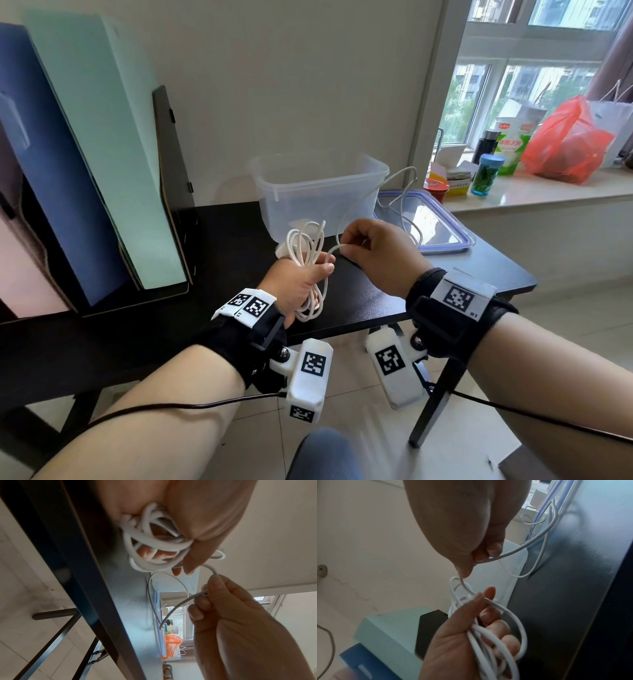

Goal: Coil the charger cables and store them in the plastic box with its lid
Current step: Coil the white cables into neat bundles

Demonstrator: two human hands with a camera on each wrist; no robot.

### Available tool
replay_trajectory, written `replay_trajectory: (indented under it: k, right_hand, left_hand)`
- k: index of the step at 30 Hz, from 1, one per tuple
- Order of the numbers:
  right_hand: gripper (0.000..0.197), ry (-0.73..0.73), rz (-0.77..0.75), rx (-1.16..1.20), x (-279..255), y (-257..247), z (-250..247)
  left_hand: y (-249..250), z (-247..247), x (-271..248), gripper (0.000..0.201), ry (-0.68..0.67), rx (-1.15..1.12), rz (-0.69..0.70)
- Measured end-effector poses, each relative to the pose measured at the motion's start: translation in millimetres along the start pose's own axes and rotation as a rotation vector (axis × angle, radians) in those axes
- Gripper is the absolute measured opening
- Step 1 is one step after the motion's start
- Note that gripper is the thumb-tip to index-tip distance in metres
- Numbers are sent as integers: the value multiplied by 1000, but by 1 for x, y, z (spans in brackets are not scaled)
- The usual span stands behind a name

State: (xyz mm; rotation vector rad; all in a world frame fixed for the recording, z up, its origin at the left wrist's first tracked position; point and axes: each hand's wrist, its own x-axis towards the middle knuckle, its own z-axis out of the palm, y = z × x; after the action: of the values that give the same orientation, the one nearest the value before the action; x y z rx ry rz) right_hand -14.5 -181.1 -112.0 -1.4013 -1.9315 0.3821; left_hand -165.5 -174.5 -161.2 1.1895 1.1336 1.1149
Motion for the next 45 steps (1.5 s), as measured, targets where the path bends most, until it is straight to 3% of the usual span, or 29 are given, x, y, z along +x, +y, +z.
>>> replay_trajectory:
  k: [11,22,28,34,39,43,45]
  right_hand:
    - [6,49,17,-11,3,8,4]
    - [19,-6,251,562,11,-9,16]
    - [18,-9,248,639,16,-18,24]
    - [15,-8,232,566,15,-13,26]
    - [4,-169,266,365,3,2,26]
    - [16,-283,257,167,-3,12,22]
    - [14,-361,238,93,-4,14,17]
  left_hand:
    - [-2,1,0,29,81,-42,20]
    - [-4,-4,-5,10,-81,-60,75]
    - [-8,-6,-2,9,-81,-38,49]
    - [-11,-6,-2,19,-12,-139,23]
    - [-10,-8,-2,31,34,-254,20]
    - [-9,-9,-2,43,41,-236,43]
    - [-8,-8,-2,35,57,-278,43]
